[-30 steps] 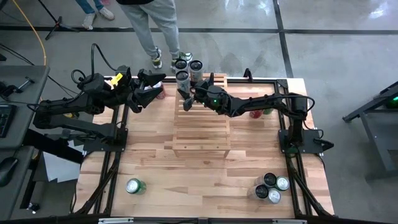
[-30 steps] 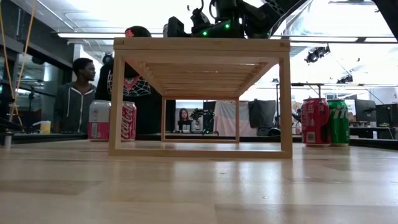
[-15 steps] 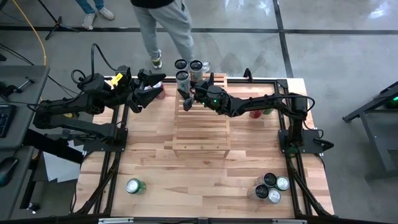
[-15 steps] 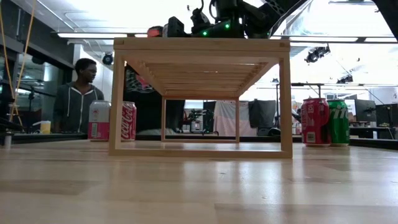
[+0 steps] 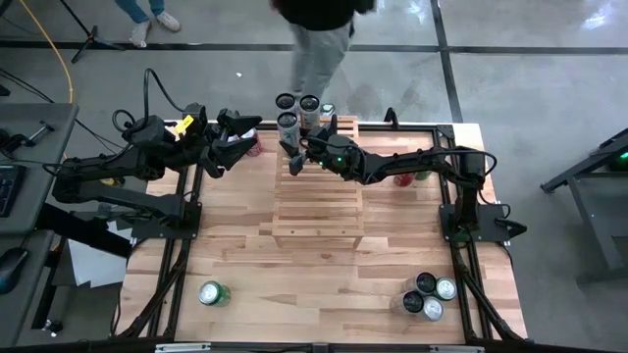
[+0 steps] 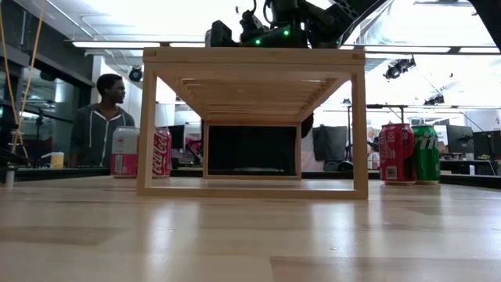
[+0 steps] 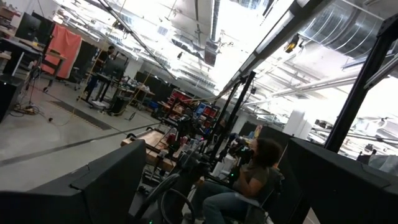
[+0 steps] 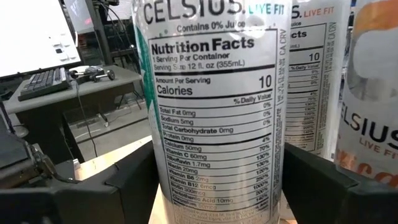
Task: Place canned beverage on shelf
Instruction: Put the left white pink soda can on the shelf
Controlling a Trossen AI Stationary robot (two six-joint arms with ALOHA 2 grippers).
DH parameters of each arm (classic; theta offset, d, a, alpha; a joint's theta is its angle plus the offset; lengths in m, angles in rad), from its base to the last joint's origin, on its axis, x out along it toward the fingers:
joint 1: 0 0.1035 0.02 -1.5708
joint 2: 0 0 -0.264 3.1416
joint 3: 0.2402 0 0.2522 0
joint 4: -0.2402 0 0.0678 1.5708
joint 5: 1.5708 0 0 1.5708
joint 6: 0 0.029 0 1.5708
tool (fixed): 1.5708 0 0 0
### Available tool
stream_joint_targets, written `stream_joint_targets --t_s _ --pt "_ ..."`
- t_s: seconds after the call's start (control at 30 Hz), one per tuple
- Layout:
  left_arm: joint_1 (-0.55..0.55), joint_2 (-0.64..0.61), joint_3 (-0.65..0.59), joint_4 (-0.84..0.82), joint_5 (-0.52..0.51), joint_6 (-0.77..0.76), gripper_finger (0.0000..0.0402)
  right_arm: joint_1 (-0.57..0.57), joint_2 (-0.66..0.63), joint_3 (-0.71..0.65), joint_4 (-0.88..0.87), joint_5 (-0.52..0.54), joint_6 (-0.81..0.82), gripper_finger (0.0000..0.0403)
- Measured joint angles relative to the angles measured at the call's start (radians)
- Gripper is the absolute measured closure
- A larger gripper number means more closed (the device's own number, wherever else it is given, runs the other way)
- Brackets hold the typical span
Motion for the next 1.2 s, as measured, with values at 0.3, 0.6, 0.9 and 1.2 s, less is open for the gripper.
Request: stream_joint_targets --t_s 0.3,0.6,0.9,1.2 --pt "0.0 0.0 0.0 0.0 0.0 0.0 0.002 0.0 0.001 0.0 -0.017 0.0 -0.001 0.0059" --pt "0.0 0.0 0.0 0.0 0.0 0.0 0.002 0.001 -0.009 0.0 -0.041 0.001 -0.034 0.0022" --pt "0.0 0.0 0.0 -0.001 0.0 0.0 0.002 0.003 -0.031 0.0 -0.12 -0.078 -0.031 0.0018" --pt "0.0 0.0 0.0 0.0 0.0 0.0 0.002 0.0 -0.047 0.0 -0.142 -0.111 -0.046 0.0018"
